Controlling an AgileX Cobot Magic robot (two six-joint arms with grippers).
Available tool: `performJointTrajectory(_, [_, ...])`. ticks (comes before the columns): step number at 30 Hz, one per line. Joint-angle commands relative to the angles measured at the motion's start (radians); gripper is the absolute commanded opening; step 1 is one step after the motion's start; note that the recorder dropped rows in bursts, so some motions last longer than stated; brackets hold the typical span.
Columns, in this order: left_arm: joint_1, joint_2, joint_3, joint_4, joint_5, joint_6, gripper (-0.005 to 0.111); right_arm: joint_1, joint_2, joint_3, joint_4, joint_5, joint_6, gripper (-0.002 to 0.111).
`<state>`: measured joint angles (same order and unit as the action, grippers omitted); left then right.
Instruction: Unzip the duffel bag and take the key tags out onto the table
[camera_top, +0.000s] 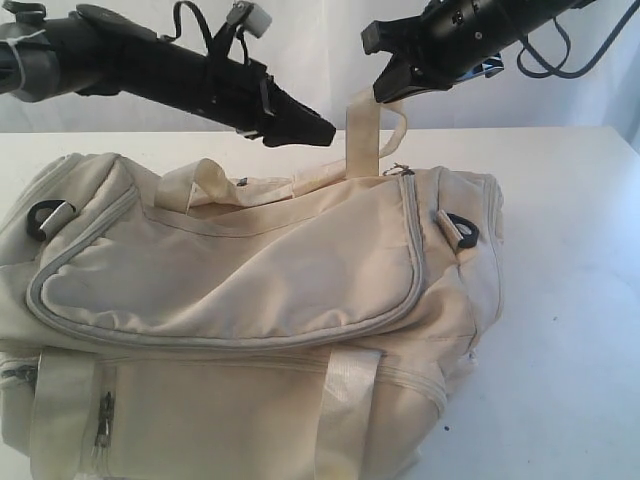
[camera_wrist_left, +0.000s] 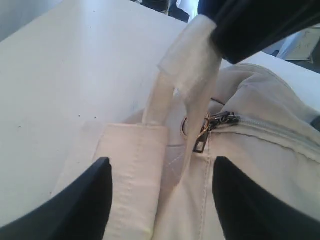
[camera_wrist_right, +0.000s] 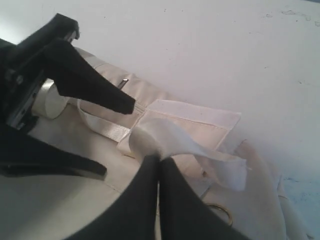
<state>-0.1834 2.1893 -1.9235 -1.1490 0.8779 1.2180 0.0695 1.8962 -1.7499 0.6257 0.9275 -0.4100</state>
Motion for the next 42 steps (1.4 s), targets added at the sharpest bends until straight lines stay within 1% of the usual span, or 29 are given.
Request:
performJointTrajectory(1, [-0.029,0.029,-0.004,-0.145,0.039,0.109,0.062,0.002,-0.015,-0.009,0.006,-0.004,-0.011,0.000])
performJointTrajectory(2, [-0.034,0.035,-0.004,-0.185,0.039,0.139,0.062,0.002,-0.015,-0.009,0.006,-0.004,-0.011,0.000])
performJointTrajectory(5, [-0.044,0.047,-0.004,-0.240,0.031,0.177,0.062,0.002,-0.015,-0.009,0.006,-0.004,-0.011,0.000])
performJointTrajectory(8, [-0.054,0.051,-0.004,-0.242,0.004,0.181,0.061,0.002,-0.015,-0.009,0.006,-0.010,-0.011,0.000])
performJointTrajectory(11, [-0.063,0.051,-0.004,-0.240,-0.024,0.173,0.057,0.002,-0.015,-0.009,0.007,-0.017,-0.011,0.000])
performJointTrajectory(13, [-0.069,0.051,-0.004,-0.242,-0.038,0.169,0.049,0.002,-0.015,-0.009,0.007,-0.017,-0.011,0.000])
performJointTrajectory(16, [-0.076,0.051,-0.004,-0.238,-0.049,0.169,0.032,0.002,-0.015,-0.009,0.008,-0.023,-0.011,0.000])
performJointTrajectory(21, [-0.081,0.051,-0.004,-0.241,-0.061,0.169,0.000,0.002,-0.015,-0.009,0.008,-0.033,-0.011,0.000])
performJointTrajectory(22, [-0.081,0.051,-0.004,-0.241,-0.069,0.163,0.000,0.000,-0.015,-0.010,0.005,-0.030,-0.011,0.001])
performJointTrajectory(24, [-0.081,0.051,-0.004,-0.241,-0.079,0.145,0.000,-0.004,-0.021,-0.010,0.000,-0.027,-0.013,0.006])
performJointTrajectory(29, [-0.081,0.046,-0.004,-0.241,-0.084,0.143,0.000,-0.028,-0.059,-0.010,-0.038,-0.011,-0.015,0.034])
performJointTrajectory(31, [-0.078,0.038,-0.008,-0.247,-0.090,0.143,0.000,-0.036,-0.081,-0.010,-0.088,0.018,-0.015,0.040])
performJointTrajectory(34, [-0.072,0.023,-0.039,-0.247,-0.100,0.143,0.000,-0.038,-0.106,-0.010,-0.173,0.082,-0.031,0.041])
performJointTrajectory(35, [-0.068,0.021,-0.071,-0.247,-0.089,0.134,0.000,-0.038,-0.111,-0.010,-0.174,0.141,-0.059,0.041])
performJointTrajectory(37, [-0.066,0.021,-0.117,-0.219,-0.079,0.088,0.000,-0.030,-0.106,-0.005,-0.174,0.179,-0.103,0.041])
performJointTrajectory(39, [-0.066,0.021,-0.152,-0.190,-0.066,0.056,0.000,-0.008,-0.088,-0.004,-0.174,0.181,-0.132,0.041])
performJointTrajectory(42, [-0.066,0.021,-0.168,-0.166,-0.051,0.028,0.000,0.014,-0.056,-0.004,-0.183,0.162,-0.146,0.041])
